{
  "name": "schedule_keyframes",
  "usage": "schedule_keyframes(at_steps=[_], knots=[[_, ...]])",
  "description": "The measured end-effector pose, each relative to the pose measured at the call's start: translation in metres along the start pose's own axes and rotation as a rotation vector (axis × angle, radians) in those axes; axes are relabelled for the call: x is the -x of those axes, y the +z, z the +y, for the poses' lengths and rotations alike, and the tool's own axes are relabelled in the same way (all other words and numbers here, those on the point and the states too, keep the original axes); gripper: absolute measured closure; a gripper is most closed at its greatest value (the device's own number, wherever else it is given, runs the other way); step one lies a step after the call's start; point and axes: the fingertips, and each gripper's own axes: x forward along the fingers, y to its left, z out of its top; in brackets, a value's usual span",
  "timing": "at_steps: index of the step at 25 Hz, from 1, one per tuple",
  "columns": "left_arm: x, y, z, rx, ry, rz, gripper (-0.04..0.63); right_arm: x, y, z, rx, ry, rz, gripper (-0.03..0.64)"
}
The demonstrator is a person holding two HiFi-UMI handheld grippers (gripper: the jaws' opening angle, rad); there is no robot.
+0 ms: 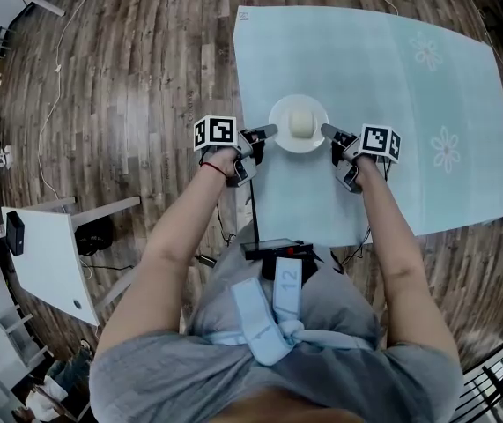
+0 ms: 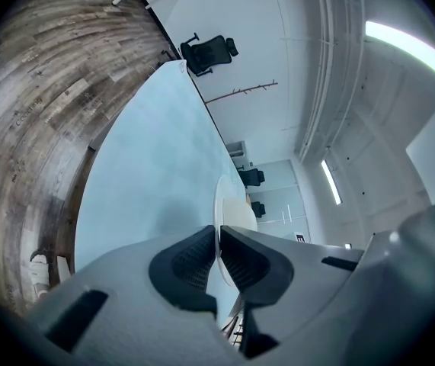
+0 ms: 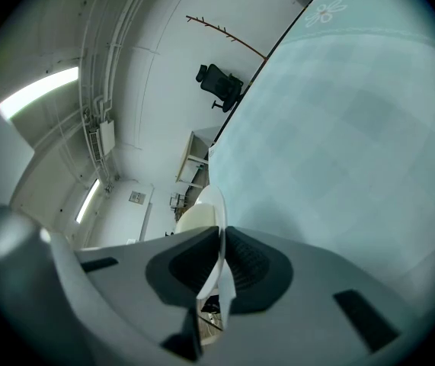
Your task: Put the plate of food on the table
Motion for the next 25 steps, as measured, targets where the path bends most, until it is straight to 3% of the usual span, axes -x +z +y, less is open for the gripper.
schedule_keyframes(at_steps=[9, 25], knots=[[-0.029, 0.028, 0.031, -0.015, 0.039, 0.008, 0.566, -0.028, 0.022, -0.037, -0.032, -0.019, -0.007, 0.575], [-0.061, 0.083, 0.057, 0.006, 0.069, -0.047, 0.566, -0.061, 0.067, -0.061, -0.074, -0.051, -0.055, 0.575]])
